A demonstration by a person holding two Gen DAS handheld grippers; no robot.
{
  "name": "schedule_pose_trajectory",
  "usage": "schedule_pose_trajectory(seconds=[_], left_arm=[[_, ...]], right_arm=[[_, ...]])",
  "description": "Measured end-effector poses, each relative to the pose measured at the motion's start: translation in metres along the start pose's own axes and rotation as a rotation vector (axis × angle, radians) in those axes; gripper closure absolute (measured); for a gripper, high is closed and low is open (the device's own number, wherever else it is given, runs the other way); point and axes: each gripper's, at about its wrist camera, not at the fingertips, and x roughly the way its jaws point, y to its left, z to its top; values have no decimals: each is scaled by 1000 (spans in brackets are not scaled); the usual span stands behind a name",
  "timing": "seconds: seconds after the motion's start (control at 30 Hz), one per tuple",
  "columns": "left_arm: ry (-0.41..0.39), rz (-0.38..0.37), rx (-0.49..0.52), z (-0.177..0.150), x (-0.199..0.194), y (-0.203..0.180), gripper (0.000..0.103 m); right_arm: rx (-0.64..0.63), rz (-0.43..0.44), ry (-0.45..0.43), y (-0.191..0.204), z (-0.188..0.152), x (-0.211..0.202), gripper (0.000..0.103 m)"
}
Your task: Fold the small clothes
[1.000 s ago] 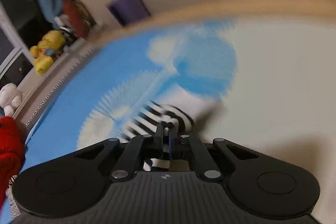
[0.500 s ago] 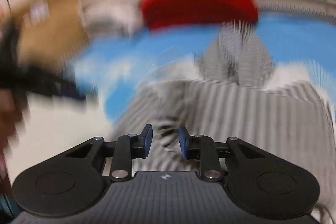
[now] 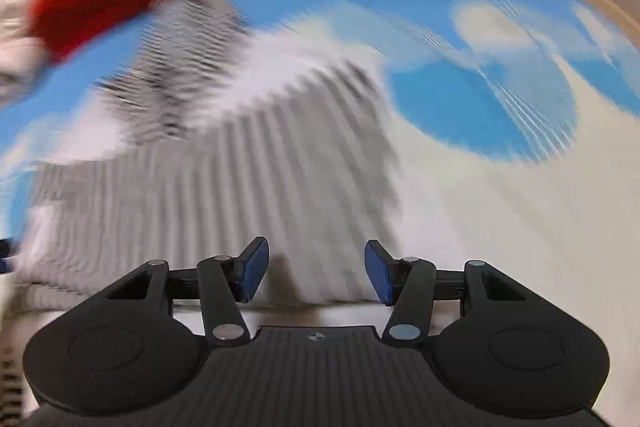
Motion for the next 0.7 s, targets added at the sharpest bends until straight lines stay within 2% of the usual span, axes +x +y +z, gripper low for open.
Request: schedule_pose_trajectory(seconds=[0.07,0.1,0.2,0.23,0.27,0.33,0.4,0.43,0.53,0.63,0.7], left_arm=[[31,53,21,-4,9,-4,65],[24,60,24,-3,7,-6,65],[-65,6,69,1,-7,-20,64],[-59,11,80,0,-4,-23,64],[-12,48,82,-3,6,-23,64],[64,118,88,-11,17,-20,65],[36,123,122,-12,4,-25,65],[-4,114,148,-11,-10,-30,65],[-130,91,231,-20,-55,-40,63],[-162,77,289,-36,-89,-44,63],[-183,71,303,-46,-114,-39,63]], right_arm=[[49,-84,28,-21,-5,17,50],[86,-67,19,-27,-4,15,53],[126,-62,6,-26,3,0,57],[139,-37,-19,-30,3,-6,57],[136,-17,-18,-31,2,-2,59],[154,-24,64,-41,-5,14,59],[135,-44,48,-37,-3,4,58],[130,-53,29,-34,-1,-7,57],[121,-9,-103,-32,7,-50,58],[89,27,-201,-34,10,-98,58],[94,67,-232,-42,9,-127,58]])
